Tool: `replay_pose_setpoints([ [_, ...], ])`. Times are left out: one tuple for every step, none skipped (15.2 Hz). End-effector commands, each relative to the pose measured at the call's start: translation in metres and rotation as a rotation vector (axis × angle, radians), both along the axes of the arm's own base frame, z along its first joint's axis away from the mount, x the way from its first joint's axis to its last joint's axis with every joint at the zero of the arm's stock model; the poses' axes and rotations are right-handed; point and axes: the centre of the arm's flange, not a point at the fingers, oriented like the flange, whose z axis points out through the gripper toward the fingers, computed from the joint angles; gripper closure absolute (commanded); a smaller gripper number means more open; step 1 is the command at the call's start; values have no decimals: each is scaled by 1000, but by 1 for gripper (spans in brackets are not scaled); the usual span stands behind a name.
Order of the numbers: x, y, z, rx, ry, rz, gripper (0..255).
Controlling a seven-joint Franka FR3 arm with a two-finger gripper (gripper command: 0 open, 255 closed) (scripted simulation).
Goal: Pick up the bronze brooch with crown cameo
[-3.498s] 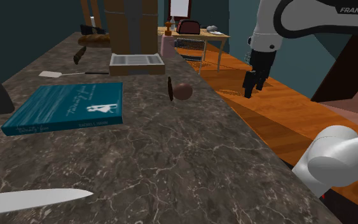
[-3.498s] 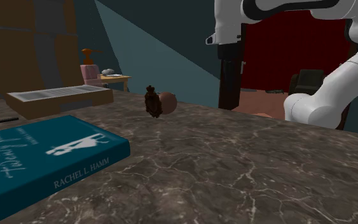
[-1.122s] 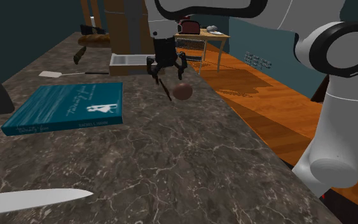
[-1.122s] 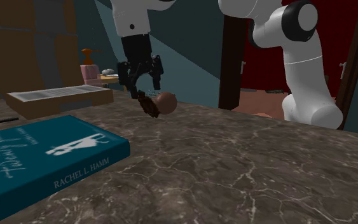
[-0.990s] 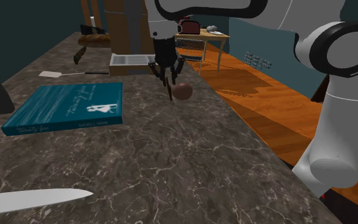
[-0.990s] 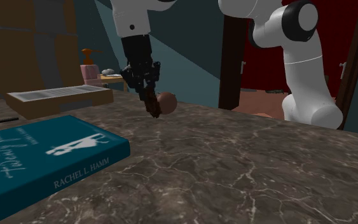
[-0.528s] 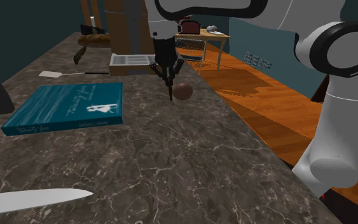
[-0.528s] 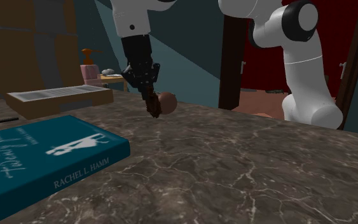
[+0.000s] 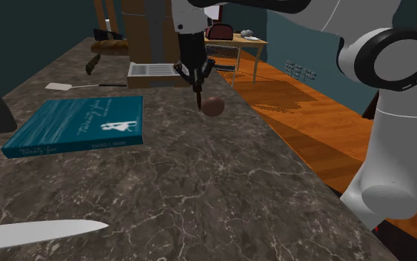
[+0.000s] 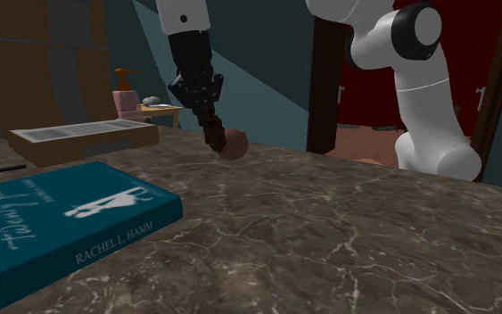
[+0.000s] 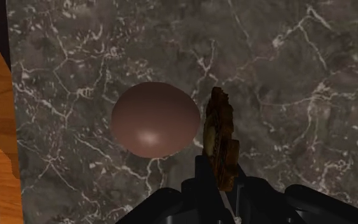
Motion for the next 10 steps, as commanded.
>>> replay_pose_setpoints([
  [0, 0, 11, 0, 1, 0, 255],
  [0, 0, 16, 0, 1, 0, 255],
  [0, 0, 21, 0, 1, 0, 255],
  [0, 0, 27, 0, 1, 0, 255],
  [0, 0, 32, 0, 1, 0, 255],
  [0, 0, 37, 0, 1, 0, 255],
  [0, 0, 43, 0, 1, 0, 255],
  [0, 0, 48, 0, 1, 0, 255],
  [0, 0, 49, 0, 1, 0, 255],
  [0, 0, 49, 0, 1, 0, 255],
])
